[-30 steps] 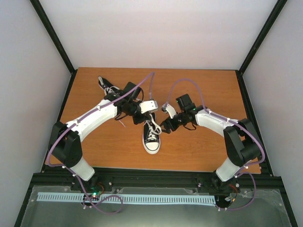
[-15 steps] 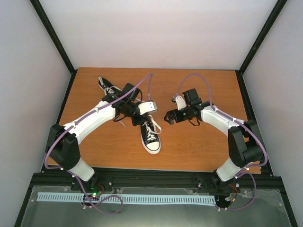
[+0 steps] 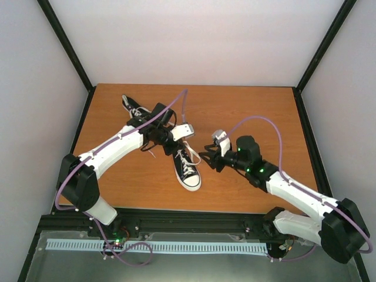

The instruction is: Tie the shoes

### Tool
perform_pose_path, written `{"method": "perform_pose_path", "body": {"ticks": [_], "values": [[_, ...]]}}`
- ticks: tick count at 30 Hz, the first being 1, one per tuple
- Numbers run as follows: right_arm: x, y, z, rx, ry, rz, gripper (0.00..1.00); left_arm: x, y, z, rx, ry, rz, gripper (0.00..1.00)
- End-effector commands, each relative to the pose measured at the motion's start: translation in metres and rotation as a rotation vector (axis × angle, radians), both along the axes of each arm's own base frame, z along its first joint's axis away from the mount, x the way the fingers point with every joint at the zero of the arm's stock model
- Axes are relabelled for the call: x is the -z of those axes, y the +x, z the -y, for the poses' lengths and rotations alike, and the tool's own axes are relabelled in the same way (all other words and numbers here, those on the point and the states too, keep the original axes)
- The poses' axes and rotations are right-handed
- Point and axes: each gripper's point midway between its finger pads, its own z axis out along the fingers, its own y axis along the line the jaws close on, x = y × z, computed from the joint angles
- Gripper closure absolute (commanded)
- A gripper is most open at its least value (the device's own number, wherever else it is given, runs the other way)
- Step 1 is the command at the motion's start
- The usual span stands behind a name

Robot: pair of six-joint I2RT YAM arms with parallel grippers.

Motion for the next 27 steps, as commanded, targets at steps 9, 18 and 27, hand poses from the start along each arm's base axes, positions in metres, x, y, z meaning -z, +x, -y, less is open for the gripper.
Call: {"method": "perform_pose_path", "body": {"ticks": [9,18,27], "values": [[0.031,0.001,-0.053,-0.011,0.104,0.046,0.70,-0.017,0.010,0.003,-0.036,-0.025,0.047,0.99],[0.052,0.046,-0.040,0.215,0.006,0.073,0.60,-0.017,0.007,0.004,-0.012,-0.030,0.044,0.99],[0.062,0.061,-0.054,0.212,-0.021,0.074,0.55,-0.012,0.006,0.005,0.003,-0.025,0.036,0.99]]}}
